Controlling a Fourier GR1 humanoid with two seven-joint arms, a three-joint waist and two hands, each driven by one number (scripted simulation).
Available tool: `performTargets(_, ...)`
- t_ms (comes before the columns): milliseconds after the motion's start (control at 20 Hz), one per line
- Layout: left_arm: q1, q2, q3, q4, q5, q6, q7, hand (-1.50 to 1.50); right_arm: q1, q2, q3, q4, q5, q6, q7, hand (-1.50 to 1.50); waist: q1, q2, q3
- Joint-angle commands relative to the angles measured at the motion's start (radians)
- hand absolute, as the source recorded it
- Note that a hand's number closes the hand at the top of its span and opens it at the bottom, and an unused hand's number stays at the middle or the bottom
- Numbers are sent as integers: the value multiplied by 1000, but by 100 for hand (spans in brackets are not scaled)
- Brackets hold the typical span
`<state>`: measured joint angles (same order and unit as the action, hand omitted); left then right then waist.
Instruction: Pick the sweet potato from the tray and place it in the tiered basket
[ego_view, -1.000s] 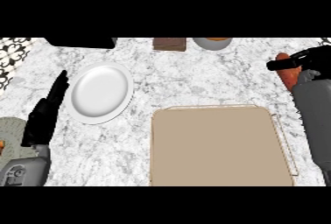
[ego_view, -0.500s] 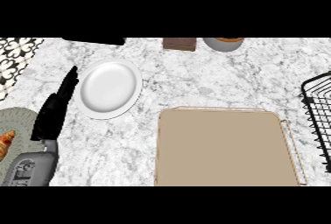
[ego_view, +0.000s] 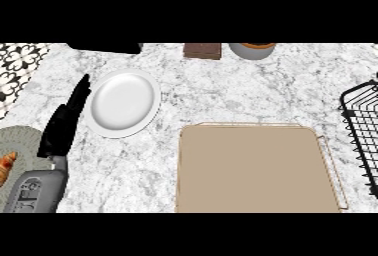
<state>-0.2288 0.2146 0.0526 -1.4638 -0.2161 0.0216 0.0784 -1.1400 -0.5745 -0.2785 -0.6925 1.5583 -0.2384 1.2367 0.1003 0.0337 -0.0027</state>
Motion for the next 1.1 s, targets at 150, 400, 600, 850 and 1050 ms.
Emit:
performTargets(150, -35, 3, 23, 45, -9, 22, 9, 0, -82, 27, -54, 146, 93, -32, 214, 150, -39, -8, 2)
performTargets(400, -5, -1, 25, 43, 6, 9, -12, 0, -69, -30, -57, 254, 188, 70, 214, 150, -41, -9, 2)
performTargets(600, 26, 29, 52, 24, 6, 11, -16, 0, -49, -89, -76, 309, 221, 197, 192, 150, -60, -24, 1)
performTargets(850, 81, 15, 39, 13, -12, 25, -43, 0, -35, -97, -106, 323, 233, 189, 179, 150, -73, -27, 2)
performTargets(1050, 60, 32, 70, -1, 30, -7, -8, 0, -36, -108, -146, 310, 201, 191, 101, 150, -80, -29, 3)
